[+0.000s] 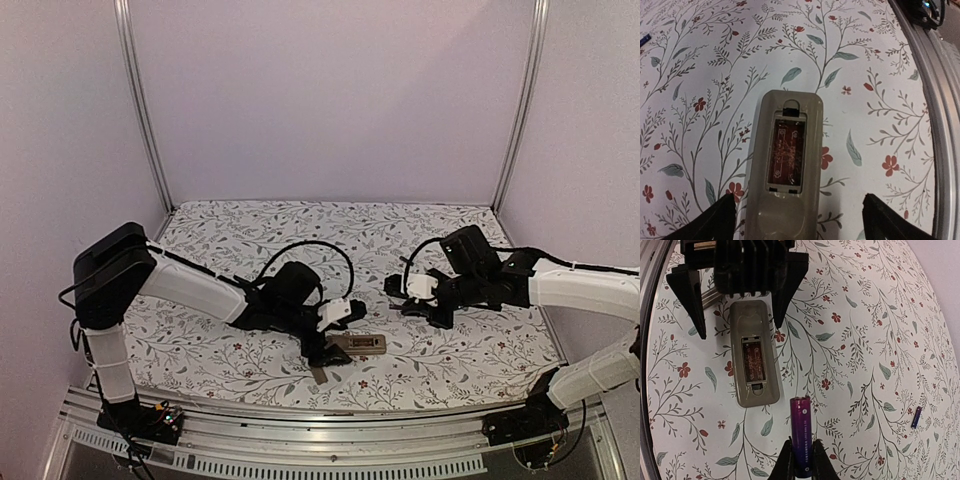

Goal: Load the batteries into the remote control
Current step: Adjust the remote control without batteries at the center of the board.

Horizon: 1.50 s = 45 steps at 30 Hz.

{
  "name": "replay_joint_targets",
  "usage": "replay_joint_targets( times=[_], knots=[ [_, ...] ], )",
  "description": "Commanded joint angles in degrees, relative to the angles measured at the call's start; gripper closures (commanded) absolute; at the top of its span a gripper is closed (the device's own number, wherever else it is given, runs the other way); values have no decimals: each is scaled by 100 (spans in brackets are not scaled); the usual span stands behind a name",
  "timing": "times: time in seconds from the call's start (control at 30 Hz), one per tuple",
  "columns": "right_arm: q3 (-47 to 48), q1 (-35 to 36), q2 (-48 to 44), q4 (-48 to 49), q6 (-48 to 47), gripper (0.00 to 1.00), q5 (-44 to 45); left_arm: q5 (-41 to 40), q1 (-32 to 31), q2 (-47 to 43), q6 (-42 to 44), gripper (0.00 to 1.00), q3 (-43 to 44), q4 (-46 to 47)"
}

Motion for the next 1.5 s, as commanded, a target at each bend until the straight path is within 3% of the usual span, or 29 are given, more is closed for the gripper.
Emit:
replay_joint_targets(
  times=[0.0, 0.3, 0.43, 0.77, 1.0, 1.23, 1.47],
  knots=[
    [-41, -34, -90, 112, -5, 100, -116, -269, 45, 323, 73, 17, 217, -271],
    [-1, -32, -172, 112, 31, 100, -119, -663, 44, 469, 220, 31, 122, -139],
    [-1, -34, -237, 116, 25, 100, -107, -769, 34, 454, 286, 46, 73, -237],
    [-23, -39, -274, 100, -15, 100, -106, -814, -100, 162, 415, 54, -358, -474],
    [11, -43, -253, 99, -39, 100, -172, -863, -110, -18, 350, 49, -582, -492],
    [159, -32, -208, 112, -65, 100, -362, -868, -109, -412, 74, 20, -471, -185],
    [327, 67, -246, 343, -17, 100, -682, -544, -105, -1335, -708, 20, -582, 823]
  ],
)
